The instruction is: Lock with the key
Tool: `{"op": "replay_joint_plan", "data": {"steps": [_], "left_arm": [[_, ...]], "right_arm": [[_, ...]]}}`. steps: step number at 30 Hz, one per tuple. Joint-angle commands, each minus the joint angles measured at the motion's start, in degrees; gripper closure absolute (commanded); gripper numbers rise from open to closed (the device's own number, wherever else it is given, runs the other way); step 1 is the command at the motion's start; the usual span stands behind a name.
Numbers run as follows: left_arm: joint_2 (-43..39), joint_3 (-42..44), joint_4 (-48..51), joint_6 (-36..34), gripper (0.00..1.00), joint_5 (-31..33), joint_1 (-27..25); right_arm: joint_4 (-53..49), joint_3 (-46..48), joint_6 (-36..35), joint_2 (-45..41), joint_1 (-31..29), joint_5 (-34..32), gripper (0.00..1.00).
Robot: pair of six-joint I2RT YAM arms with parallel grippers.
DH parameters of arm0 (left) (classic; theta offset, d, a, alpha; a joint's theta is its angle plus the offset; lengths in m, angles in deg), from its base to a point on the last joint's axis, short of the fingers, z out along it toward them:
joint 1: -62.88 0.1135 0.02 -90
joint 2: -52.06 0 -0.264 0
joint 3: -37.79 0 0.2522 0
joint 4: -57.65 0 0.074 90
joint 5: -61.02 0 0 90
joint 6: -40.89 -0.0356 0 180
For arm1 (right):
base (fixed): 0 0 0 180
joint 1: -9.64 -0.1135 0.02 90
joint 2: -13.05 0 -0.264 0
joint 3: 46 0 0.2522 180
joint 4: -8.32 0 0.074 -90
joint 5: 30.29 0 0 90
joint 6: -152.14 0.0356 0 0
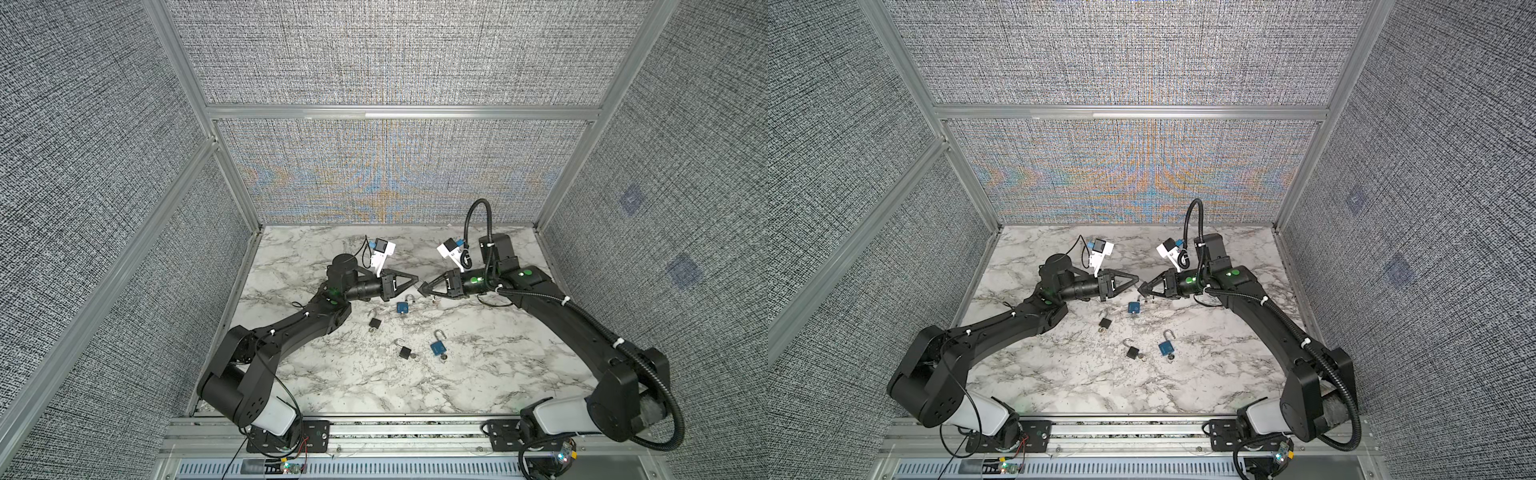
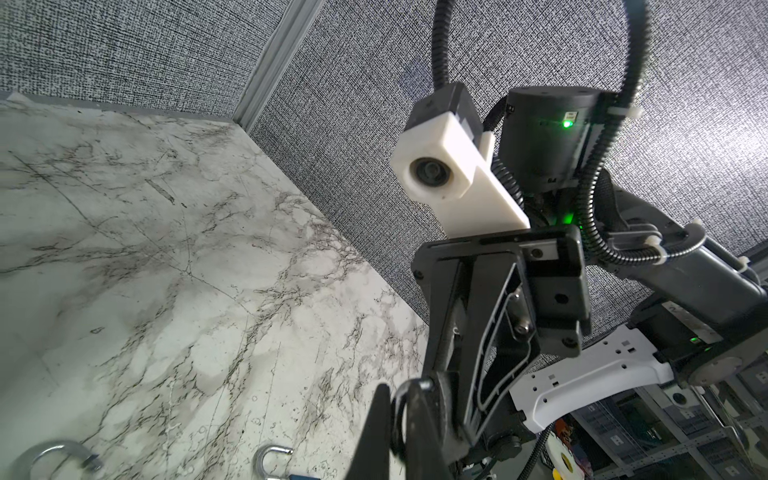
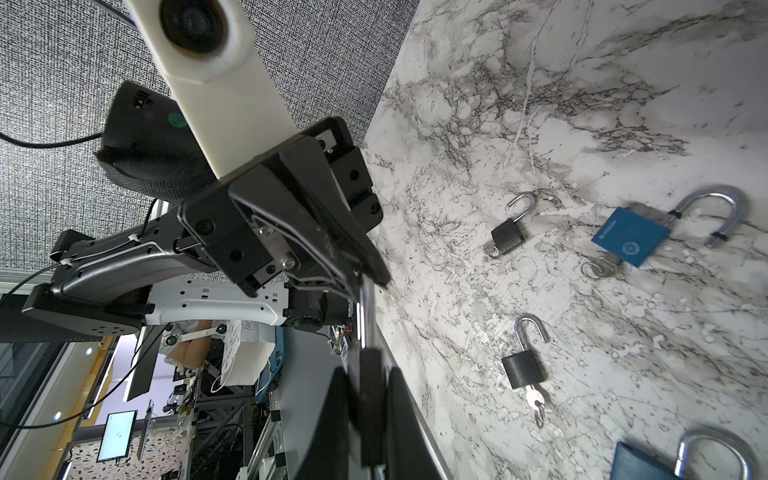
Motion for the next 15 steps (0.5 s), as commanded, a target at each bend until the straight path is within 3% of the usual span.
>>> {"op": "replay_joint_plan", "data": {"steps": [1, 15], "left_arm": [[0.1, 0.4, 4.2, 0.2, 1.00, -4.6, -1.3], [0.1, 1.9, 1.3, 2.0, 1.00, -4.4, -2.4]], "right_arm": [[11.1, -1.4, -0.9, 0.1, -0.4, 3.8, 1.00], [11.9, -2.4, -1.0, 1.6, -0.5, 3.3, 1.00]]}}
